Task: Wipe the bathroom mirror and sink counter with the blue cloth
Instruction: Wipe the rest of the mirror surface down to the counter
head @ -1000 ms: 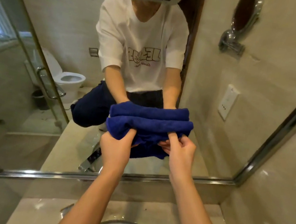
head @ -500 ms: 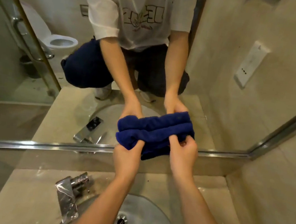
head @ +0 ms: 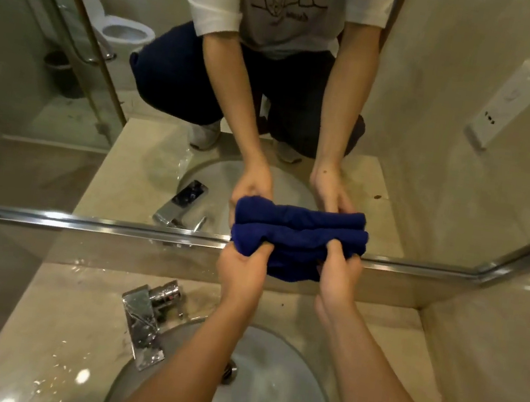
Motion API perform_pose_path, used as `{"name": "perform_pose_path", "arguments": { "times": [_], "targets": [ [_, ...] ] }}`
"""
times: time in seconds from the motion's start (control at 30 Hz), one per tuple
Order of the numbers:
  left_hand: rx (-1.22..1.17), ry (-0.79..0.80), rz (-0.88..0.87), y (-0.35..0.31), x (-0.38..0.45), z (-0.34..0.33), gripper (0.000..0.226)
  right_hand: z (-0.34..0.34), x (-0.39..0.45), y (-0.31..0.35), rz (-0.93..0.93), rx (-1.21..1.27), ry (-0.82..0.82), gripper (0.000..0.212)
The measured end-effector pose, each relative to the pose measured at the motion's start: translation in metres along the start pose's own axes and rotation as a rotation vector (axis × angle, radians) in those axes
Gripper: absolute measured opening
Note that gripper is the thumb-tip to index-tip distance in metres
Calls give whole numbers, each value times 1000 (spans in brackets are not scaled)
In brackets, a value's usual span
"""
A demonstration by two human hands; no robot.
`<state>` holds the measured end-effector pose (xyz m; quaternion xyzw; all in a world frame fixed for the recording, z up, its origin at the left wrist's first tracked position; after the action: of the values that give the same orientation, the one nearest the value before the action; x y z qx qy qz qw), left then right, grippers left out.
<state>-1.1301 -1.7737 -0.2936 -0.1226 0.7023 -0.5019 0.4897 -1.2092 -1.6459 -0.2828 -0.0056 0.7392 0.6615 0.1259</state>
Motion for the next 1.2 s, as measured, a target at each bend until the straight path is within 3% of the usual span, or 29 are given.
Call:
{"name": "perform_pose_path", "arguments": {
  "times": [0.23,0.47,0.57,0.63,0.77,0.83,0.87,0.93,0.97,1.07,1.1,1.2],
  "targets": [
    [-70,-100,-36,-22,19,74,8,-60,-40,-25,-106,53,100,33],
    [-400,-367,-28,-59,41,207,16,-176,-138,-61,-320,197,632,15],
    [-490,-345,3,-62,32,247,33,-191,-171,-57,-390,327,734,24],
    [-585,-248,75,-53,24,256,41,-185,-182,-48,-364,339,774,28],
    [-650,-73,201,-36,4,243,21,-153,-178,-21,-216,246,812,32],
    [-507,-44,243,-26,-10,227,27,-133,-168,-10,-147,212,817,34],
    [-345,-71,242,-20,-14,224,45,-124,-163,-4,-112,207,817,34],
    [179,-219,143,-18,-24,219,87,-111,-153,4,-49,191,791,31],
    [405,-243,-7,-23,-29,213,94,-107,-150,8,-21,167,773,26],
    [640,62,-448,-39,-50,170,75,-98,-142,14,47,99,715,12],
    [629,117,-488,-42,-57,161,64,-95,-139,16,62,92,703,11],
    [481,86,-504,-46,-61,155,39,-92,-139,21,111,15,716,11]
  ]
}}
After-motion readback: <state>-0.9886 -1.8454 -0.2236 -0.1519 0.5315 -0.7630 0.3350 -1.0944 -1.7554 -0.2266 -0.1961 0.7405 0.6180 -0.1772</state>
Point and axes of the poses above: each hand's wrist, its own x-axis towards the middle knuckle, its own z-axis out of the back of the hand, y = z × x, the point moved 4 cm from there along x, towards the middle knuckle, and after that the axes turned 12 degrees about z, right-handed, at the moved point
